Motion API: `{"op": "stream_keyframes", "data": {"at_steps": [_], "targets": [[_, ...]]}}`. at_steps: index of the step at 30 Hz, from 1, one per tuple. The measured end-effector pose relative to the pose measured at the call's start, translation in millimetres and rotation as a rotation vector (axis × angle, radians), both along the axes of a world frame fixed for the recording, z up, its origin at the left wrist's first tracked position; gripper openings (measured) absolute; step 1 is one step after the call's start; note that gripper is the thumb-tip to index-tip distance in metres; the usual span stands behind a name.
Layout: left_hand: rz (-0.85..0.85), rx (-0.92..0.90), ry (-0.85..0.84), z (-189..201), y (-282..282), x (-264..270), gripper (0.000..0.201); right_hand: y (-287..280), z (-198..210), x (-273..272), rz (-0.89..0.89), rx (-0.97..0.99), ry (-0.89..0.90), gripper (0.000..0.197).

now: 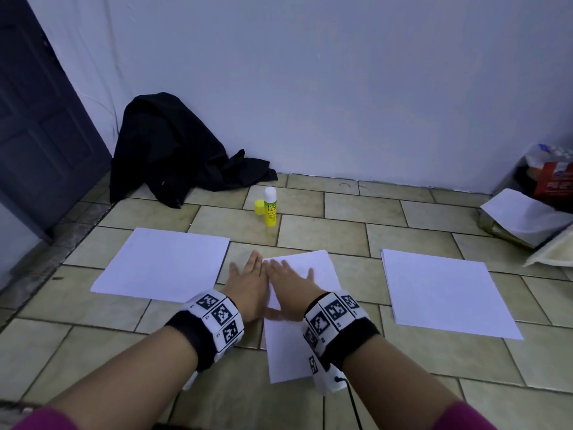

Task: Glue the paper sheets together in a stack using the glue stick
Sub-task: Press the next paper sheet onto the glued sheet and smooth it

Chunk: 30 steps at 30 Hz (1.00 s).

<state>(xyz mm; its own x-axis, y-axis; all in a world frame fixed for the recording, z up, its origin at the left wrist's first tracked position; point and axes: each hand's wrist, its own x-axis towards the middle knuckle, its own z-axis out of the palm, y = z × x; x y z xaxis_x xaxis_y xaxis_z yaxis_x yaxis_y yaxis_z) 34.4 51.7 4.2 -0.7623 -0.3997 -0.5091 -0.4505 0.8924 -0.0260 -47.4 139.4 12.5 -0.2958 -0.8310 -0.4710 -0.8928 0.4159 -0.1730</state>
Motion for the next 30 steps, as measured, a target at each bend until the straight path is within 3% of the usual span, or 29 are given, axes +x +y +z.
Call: {"op": "stream_keyframes", "data": {"at_steps": [4, 9, 15, 17, 19, 22, 24, 27, 30], "targets": [[0.000, -0.031, -0.002, -0.8, -1.7, -0.1, 0.116, 5.9, 1.1, -17.6, 0.014, 0.053, -0.043, 0.091], [-0.016, -0.047, 0.002, -1.8, -3.5, 1.7, 0.119, 29.5, 8.7, -66.2, -0.271, 0.061, -0.024, 0.063], [-0.020, -0.055, 0.002, 7.0, -3.2, 4.0, 0.116, 31.6, 6.2, -69.7, -0.287, 0.064, 0.111, 0.082], [-0.033, -0.080, -0.007, 14.4, -4.2, 3.8, 0.107, 30.7, 5.6, -57.3, -0.323, -0.001, 0.276, 0.072], [-0.061, -0.139, 0.002, 26.0, -4.5, 2.8, 0.085, 31.9, 6.8, -40.1, -0.320, -0.067, 0.376, 0.050], [-0.102, -0.171, 0.100, 38.5, -3.7, -1.1, 0.057, 28.8, 2.1, -13.7, -0.311, -0.083, 0.299, 0.034], [-0.118, -0.074, 0.190, 33.2, -3.8, -1.4, 0.071, 23.7, -0.8, -0.3, -0.333, -0.087, 0.217, 0.039], [-0.151, 0.052, 0.071, 19.7, -3.5, 5.0, 0.104, 17.3, -2.6, 11.3, -0.318, -0.053, 0.147, 0.063], [-0.081, 0.111, 0.023, 8.8, -5.5, 12.6, 0.105, 15.8, -3.1, 11.0, -0.287, -0.038, 0.150, 0.064]]}}
